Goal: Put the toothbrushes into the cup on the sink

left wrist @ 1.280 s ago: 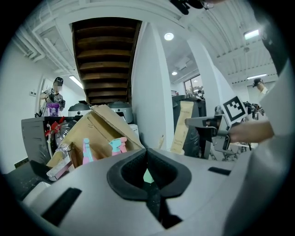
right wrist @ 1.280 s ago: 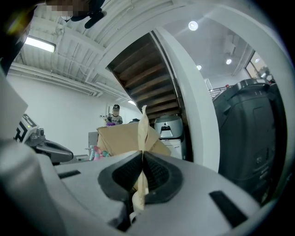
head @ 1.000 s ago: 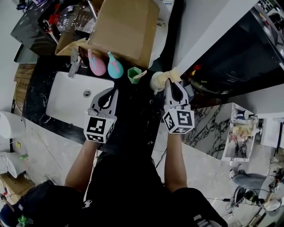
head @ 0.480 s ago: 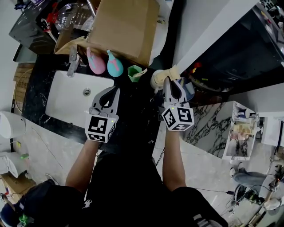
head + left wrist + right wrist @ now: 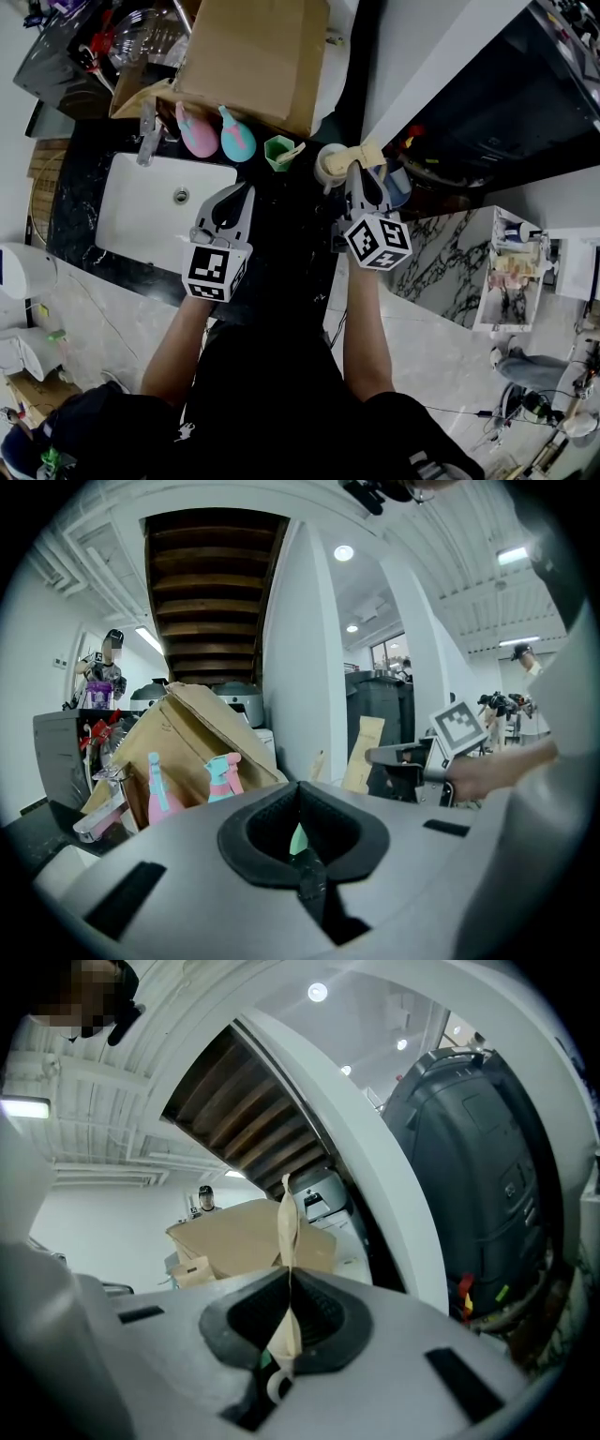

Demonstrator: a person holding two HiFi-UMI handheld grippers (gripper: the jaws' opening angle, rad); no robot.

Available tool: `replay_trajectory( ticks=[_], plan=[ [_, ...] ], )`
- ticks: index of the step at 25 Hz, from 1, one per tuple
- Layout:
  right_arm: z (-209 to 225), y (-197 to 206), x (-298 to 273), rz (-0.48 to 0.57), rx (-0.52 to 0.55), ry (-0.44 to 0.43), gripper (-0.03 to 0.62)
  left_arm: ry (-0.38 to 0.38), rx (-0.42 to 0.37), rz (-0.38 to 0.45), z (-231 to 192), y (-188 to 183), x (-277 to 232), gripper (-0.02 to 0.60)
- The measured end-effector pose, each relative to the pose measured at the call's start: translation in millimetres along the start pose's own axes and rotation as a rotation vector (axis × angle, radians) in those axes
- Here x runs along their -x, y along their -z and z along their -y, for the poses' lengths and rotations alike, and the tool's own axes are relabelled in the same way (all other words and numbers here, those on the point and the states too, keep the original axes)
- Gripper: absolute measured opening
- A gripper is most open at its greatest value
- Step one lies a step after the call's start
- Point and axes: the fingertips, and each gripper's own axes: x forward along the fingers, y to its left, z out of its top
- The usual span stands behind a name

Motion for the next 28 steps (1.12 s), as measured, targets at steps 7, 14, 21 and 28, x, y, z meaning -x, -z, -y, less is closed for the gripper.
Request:
replay_trajectory(
  ticks=[7,14,21,28],
  plan=[
    [4.3,4.1,-5.0,-0.008,-0.035,0.0,0.006,0.009,0.003,-0.007,3.0,1.8,-4.6,0.002],
    [7.5,11.0,-8.3,-0.033,-0.094,-0.007,0.008,0.012,0.001,-0.014,3.4,4.3,-4.8,0.002],
    [17.6,20.6,-11.4,-0.057,-0.152,0.008,0.008,0.019,0.008,-0.024,5.4,6.5,-6.3,0.002],
    [30.0,22.1,-11.6,-0.065,-0.145,0.042,0.014,0.037,0.027,-0.013,8.3,4.7,-2.9,0.002]
  ],
)
